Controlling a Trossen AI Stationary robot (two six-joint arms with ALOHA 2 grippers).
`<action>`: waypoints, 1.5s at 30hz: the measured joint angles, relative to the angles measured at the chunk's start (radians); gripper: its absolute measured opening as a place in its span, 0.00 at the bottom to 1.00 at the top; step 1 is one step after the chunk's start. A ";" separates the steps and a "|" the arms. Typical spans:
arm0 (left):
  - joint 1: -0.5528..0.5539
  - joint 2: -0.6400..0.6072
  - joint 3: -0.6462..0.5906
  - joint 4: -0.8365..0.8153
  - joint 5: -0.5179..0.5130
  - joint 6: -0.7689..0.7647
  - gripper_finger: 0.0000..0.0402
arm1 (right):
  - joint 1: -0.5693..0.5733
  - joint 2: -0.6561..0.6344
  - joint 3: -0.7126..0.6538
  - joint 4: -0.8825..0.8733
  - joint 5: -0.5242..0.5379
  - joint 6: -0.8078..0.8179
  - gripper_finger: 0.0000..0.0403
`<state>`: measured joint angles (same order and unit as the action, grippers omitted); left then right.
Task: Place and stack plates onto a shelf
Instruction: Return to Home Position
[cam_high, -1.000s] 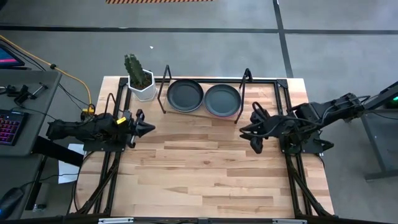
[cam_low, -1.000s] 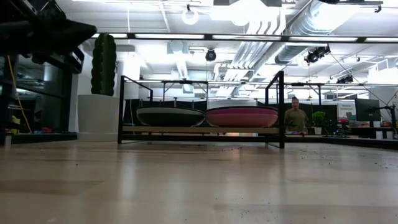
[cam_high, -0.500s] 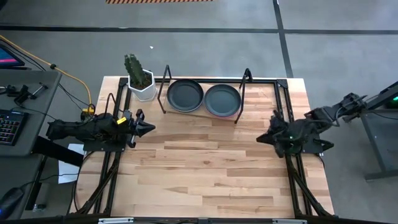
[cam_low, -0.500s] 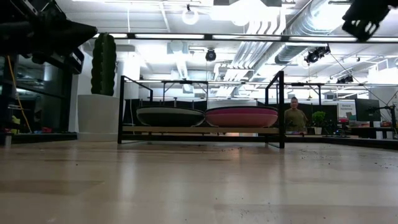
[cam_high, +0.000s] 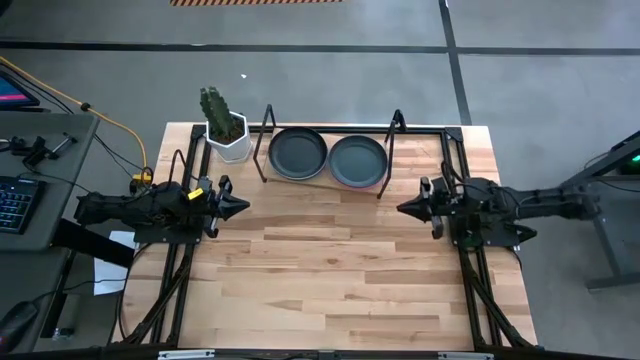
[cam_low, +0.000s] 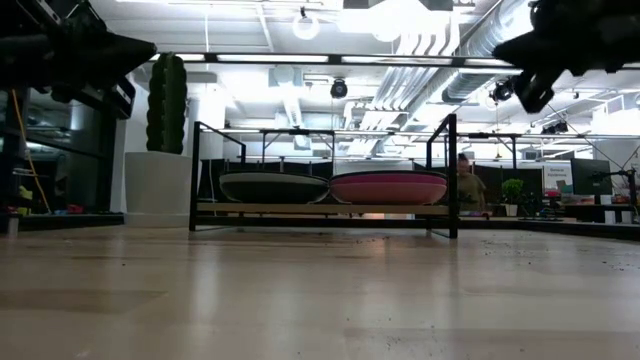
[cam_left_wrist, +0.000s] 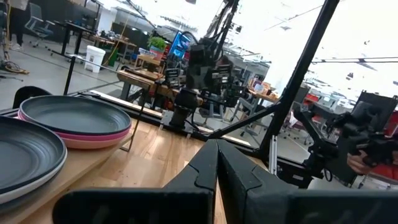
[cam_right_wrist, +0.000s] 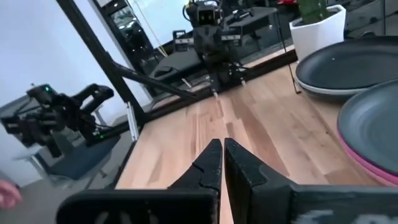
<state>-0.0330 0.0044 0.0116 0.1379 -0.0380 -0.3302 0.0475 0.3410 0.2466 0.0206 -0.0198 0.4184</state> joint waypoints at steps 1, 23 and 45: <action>0.000 0.000 0.000 0.000 0.000 0.000 0.00 | -0.026 -0.008 -0.012 0.000 -0.029 -0.008 0.00; 0.000 0.000 0.000 0.000 0.000 0.000 0.00 | -0.079 -0.341 -0.236 0.012 -0.095 -0.033 0.00; 0.000 0.000 0.000 -0.006 0.000 0.000 0.00 | -0.078 -0.327 -0.236 0.011 -0.096 0.077 0.00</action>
<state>-0.0334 0.0044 0.0116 0.1318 -0.0380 -0.3298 -0.0303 0.0135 0.0101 0.0311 -0.1162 0.4958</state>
